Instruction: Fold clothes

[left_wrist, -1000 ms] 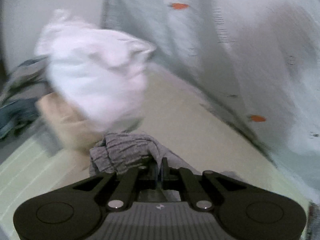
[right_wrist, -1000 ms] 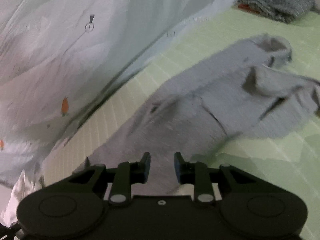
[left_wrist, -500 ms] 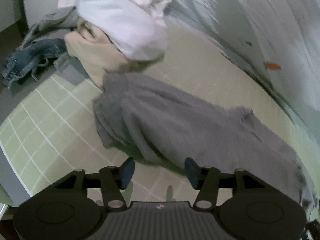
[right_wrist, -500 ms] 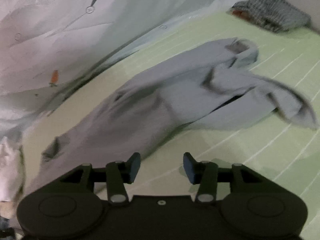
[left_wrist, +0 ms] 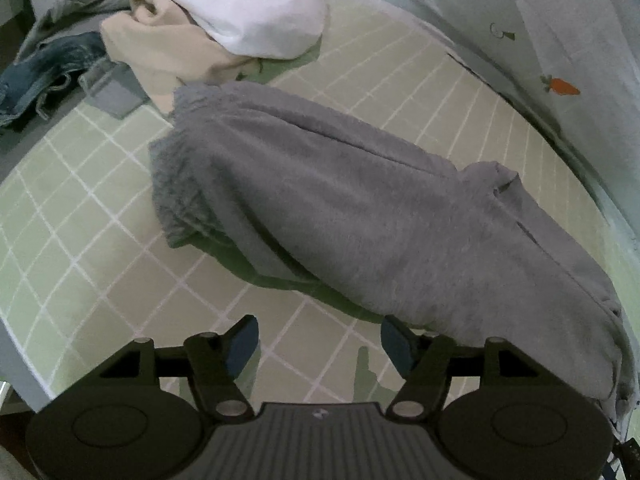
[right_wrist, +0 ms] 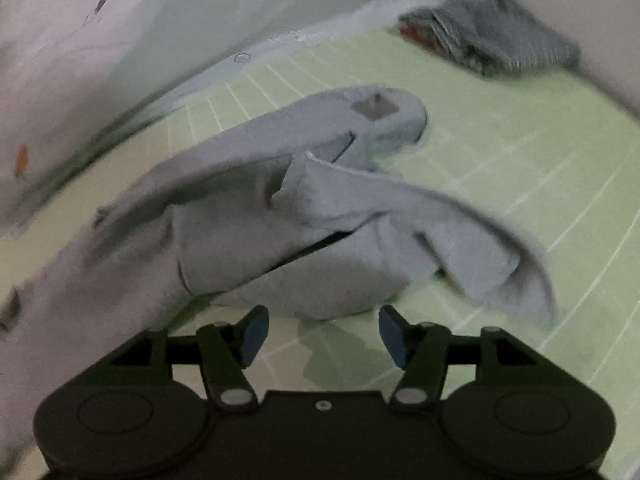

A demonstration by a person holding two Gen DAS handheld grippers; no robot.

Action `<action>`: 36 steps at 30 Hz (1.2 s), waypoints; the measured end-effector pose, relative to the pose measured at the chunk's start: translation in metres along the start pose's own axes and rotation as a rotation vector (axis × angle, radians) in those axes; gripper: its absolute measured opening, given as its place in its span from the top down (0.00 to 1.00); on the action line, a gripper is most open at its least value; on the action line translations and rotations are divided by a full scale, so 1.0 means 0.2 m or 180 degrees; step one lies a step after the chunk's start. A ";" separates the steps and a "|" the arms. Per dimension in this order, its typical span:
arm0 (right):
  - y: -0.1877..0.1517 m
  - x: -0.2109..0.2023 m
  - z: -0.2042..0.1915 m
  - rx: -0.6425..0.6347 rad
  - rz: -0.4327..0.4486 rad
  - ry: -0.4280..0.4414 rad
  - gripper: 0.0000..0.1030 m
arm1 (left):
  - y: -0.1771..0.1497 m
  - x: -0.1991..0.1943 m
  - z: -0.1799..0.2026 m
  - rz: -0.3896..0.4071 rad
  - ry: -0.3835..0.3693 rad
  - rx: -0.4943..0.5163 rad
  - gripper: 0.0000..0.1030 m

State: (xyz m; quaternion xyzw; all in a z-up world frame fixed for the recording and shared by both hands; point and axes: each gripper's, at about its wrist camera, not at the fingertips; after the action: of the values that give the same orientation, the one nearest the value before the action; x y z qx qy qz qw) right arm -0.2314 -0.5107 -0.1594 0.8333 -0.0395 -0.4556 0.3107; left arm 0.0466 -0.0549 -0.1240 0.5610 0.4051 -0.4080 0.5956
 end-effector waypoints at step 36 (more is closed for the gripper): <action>0.30 -0.69 -0.11 -0.0418 0.1618 -0.0227 0.97 | 0.39 -0.57 0.02 0.1336 -0.0098 -0.0202 0.92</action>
State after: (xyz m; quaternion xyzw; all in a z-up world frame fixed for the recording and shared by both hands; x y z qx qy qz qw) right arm -0.2817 -0.5007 -0.0164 0.7581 -0.2289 -0.3936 0.4669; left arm 0.0813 -0.0528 0.0103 0.6078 0.2828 -0.2706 0.6909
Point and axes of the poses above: each gripper's, at about its wrist camera, not at the fingertips, and x roughly the way its jaws point, z to its right, y to its top, and after that the axes turned 11 degrees about y, right-handed
